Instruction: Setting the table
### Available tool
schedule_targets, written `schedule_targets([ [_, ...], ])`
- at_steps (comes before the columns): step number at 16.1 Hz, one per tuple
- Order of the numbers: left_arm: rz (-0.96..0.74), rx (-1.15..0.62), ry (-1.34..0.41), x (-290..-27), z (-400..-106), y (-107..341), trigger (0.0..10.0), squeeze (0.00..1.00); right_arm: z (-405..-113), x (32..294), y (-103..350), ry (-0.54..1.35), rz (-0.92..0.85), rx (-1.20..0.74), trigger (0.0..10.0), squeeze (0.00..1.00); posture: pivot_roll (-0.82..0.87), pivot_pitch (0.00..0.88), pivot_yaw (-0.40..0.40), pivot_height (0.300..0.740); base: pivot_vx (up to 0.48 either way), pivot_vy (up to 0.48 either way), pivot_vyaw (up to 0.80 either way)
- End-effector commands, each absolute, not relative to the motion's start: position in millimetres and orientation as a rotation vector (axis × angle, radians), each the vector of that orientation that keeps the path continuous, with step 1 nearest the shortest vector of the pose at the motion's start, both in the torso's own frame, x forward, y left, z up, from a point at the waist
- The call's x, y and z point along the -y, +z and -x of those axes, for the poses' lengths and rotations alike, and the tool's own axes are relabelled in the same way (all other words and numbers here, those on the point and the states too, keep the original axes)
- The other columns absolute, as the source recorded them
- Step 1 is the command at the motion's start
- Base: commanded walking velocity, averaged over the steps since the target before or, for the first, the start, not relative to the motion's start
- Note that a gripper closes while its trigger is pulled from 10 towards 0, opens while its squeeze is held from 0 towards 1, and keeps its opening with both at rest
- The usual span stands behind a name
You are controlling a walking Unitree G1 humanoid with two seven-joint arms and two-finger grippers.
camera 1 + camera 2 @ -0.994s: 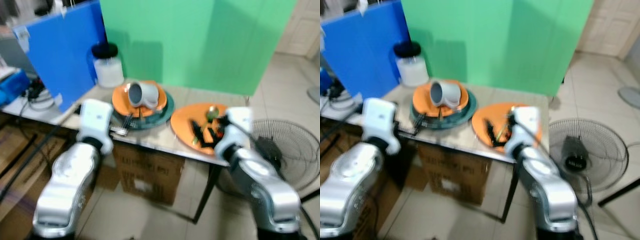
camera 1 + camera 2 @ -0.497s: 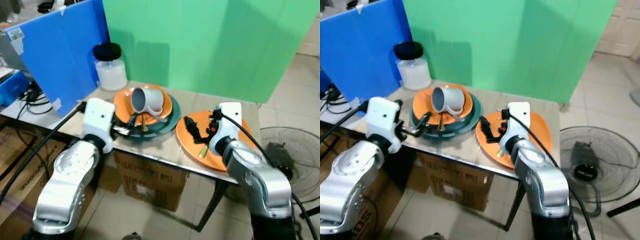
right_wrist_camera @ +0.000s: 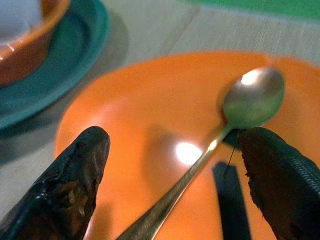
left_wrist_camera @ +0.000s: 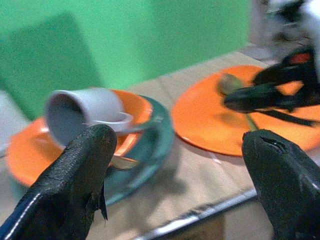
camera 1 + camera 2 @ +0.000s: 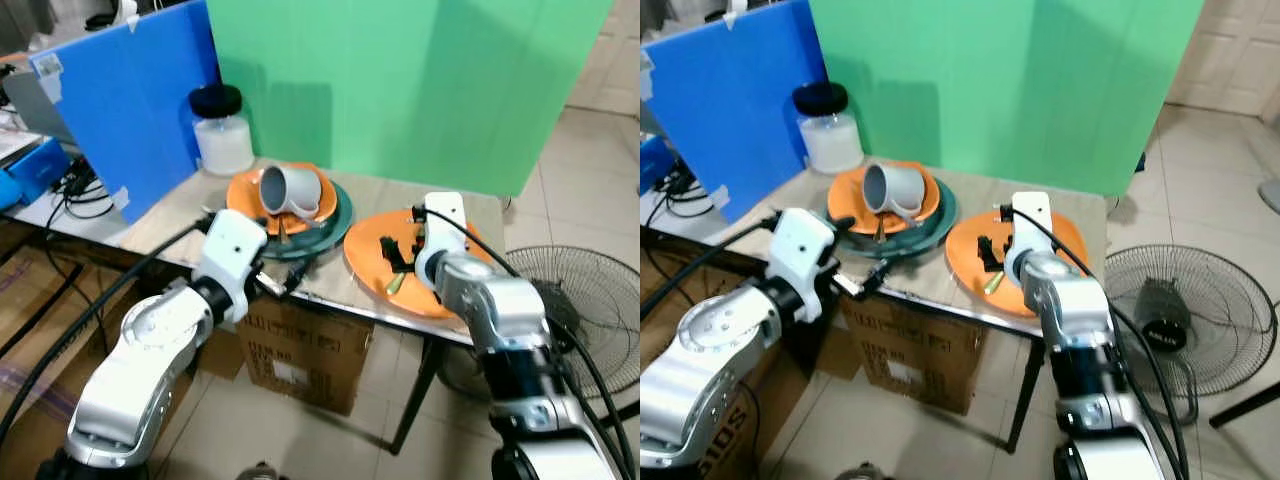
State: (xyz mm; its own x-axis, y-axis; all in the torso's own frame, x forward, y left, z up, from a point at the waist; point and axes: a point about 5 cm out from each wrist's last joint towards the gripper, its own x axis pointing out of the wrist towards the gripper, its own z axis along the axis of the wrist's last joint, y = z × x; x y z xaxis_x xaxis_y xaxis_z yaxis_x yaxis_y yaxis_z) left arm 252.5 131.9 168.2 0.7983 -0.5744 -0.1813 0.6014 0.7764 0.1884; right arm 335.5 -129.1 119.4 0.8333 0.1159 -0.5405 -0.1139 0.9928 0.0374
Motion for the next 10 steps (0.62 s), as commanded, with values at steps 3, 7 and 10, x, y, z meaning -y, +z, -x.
schedule_targets([
  [3,-0.247,-0.159,-0.733,-126,-245,163,10.0,0.0,-347,128,119,0.072,0.032,-0.585,10.0,0.0,0.15,0.0,0.025,0.74,0.0,0.0,0.0],
  [7,-0.252,-0.166,-0.753,-125,-244,162,10.0,0.0,-357,121,110,0.064,-0.002,-0.668,10.0,0.0,0.15,0.0,0.02,0.74,0.0,0.0,0.0],
  [10,-0.255,-0.168,-0.754,-126,-245,162,10.0,0.0,-358,123,105,0.037,-0.014,-0.74,8.2,0.0,0.15,0.0,0.021,0.74,0.0,0.0,0.0],
])
